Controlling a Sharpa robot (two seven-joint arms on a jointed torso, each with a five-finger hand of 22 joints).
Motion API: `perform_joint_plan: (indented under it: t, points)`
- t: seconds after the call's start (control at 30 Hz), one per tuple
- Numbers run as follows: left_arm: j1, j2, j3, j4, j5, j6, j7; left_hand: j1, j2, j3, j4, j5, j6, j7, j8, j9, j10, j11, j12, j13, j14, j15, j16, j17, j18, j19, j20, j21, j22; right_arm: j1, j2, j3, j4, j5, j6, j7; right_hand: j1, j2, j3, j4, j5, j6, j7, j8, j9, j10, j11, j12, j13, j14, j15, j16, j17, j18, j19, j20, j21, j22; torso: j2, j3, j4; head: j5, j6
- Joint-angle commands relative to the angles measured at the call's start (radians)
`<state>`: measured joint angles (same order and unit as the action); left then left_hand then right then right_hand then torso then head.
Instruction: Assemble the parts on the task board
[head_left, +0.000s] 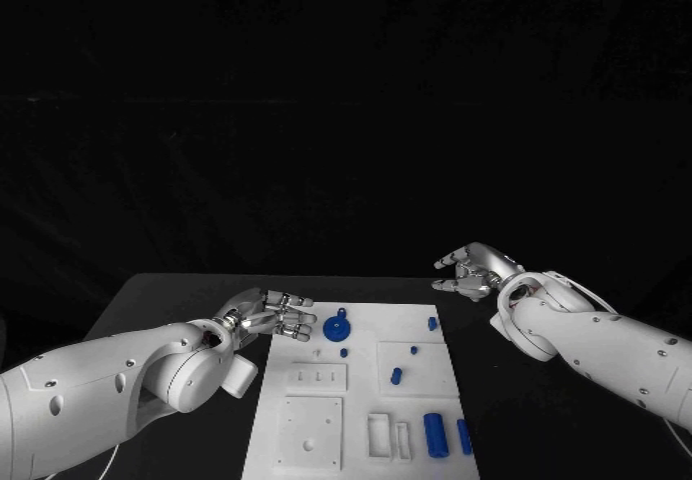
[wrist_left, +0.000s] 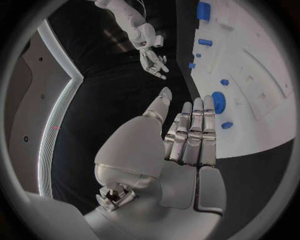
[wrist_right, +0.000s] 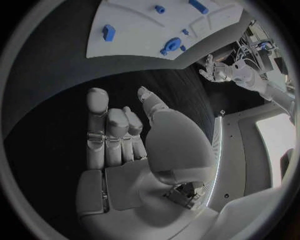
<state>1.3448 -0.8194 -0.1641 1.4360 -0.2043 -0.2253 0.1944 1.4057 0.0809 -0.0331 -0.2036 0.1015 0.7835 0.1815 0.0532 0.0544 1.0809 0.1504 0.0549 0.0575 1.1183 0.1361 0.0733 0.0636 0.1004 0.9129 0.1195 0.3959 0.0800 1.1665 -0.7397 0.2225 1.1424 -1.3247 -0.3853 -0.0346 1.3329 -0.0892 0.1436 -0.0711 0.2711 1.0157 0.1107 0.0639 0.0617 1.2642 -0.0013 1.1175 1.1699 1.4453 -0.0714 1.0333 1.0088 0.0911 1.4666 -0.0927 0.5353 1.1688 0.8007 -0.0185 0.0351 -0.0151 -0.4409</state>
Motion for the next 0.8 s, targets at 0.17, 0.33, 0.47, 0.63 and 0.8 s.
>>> perform_joint_plan:
  t: [0.17, 0.33, 0.47, 0.63, 0.8]
  points:
    - [-0.003, -0.003, 0.001, 0.004, 0.007, 0.029, 0.026, -0.010, -0.002, -0.003, -0.001, 0.006, -0.013, 0.000, 0.002, 0.000, -0.018, 0.001, 0.004, 0.001, -0.011, 0.000, 0.000, 0.002, -0.004, -0.004, 0.003, -0.011, -0.003, -0.034, 0.005, 0.001, -0.112, 0.134, 0.145, 0.196, 0.020, 0.014, -0.063, -0.029, 0.002, -0.027, -0.014, -0.003, 0.000, -0.019, -0.011, -0.016, -0.007, -0.008, -0.009, -0.018, -0.005, 0.002, 0.030, -0.007, -0.014, 0.012, 0.002, 0.0040, -0.0005, -0.026, -0.010]
    - [-0.006, -0.004, 0.001, 0.005, 0.008, 0.036, 0.030, -0.010, 0.001, -0.004, -0.001, 0.005, -0.003, -0.002, 0.003, 0.001, -0.005, -0.004, 0.004, 0.001, 0.028, -0.015, 0.011, 0.007, -0.022, 0.000, -0.012, -0.014, -0.002, -0.054, 0.017, 0.001, -0.168, 0.138, 0.161, 0.225, 0.026, 0.018, -0.084, -0.026, -0.027, -0.028, -0.019, -0.002, 0.001, -0.029, -0.016, -0.023, -0.012, -0.012, -0.011, -0.026, -0.010, -0.003, 0.027, -0.010, -0.033, 0.016, 0.004, 0.0078, 0.0023, -0.036, -0.016]
    - [-0.008, -0.003, 0.001, 0.005, 0.007, 0.038, 0.033, -0.012, 0.003, -0.004, -0.002, 0.006, 0.011, -0.004, 0.003, 0.001, 0.012, -0.009, 0.004, 0.001, 0.022, -0.013, 0.006, 0.007, -0.024, -0.003, -0.012, -0.019, -0.004, -0.066, 0.027, 0.001, -0.202, 0.141, 0.174, 0.234, 0.027, 0.019, -0.086, -0.025, -0.029, -0.024, -0.021, -0.002, 0.001, -0.028, -0.018, -0.022, -0.011, -0.013, -0.013, -0.027, -0.010, -0.004, 0.028, -0.012, -0.033, 0.018, 0.005, 0.0117, 0.0049, -0.042, -0.019]
    - [-0.010, -0.002, 0.001, 0.006, 0.005, 0.038, 0.037, -0.018, 0.011, -0.002, -0.011, 0.007, 0.137, -0.014, 0.011, 0.011, 0.057, -0.024, 0.005, 0.002, 0.028, -0.018, 0.007, 0.008, -0.027, 0.003, -0.016, -0.023, -0.003, -0.075, 0.040, 0.001, -0.231, 0.145, 0.189, 0.239, 0.030, 0.020, -0.090, -0.025, -0.027, -0.026, -0.022, -0.003, 0.001, -0.030, -0.020, -0.023, -0.012, -0.013, -0.014, -0.028, -0.010, -0.006, 0.027, -0.013, -0.039, 0.021, 0.007, 0.0154, 0.0058, -0.045, -0.017]
    - [-0.010, -0.002, 0.001, 0.008, 0.005, 0.041, 0.043, -0.024, 0.016, -0.002, -0.022, 0.007, 0.141, -0.017, 0.010, 0.011, 0.053, -0.025, 0.005, 0.002, 0.031, -0.019, 0.006, 0.007, -0.029, 0.009, -0.019, -0.026, -0.002, -0.083, 0.057, 0.001, -0.257, 0.151, 0.197, 0.240, 0.024, 0.023, -0.095, -0.019, -0.036, -0.036, -0.023, -0.003, 0.000, -0.034, -0.021, -0.029, -0.017, -0.015, -0.014, -0.031, -0.011, -0.007, 0.027, -0.014, -0.044, 0.023, 0.007, 0.0152, 0.0059, -0.045, -0.020]
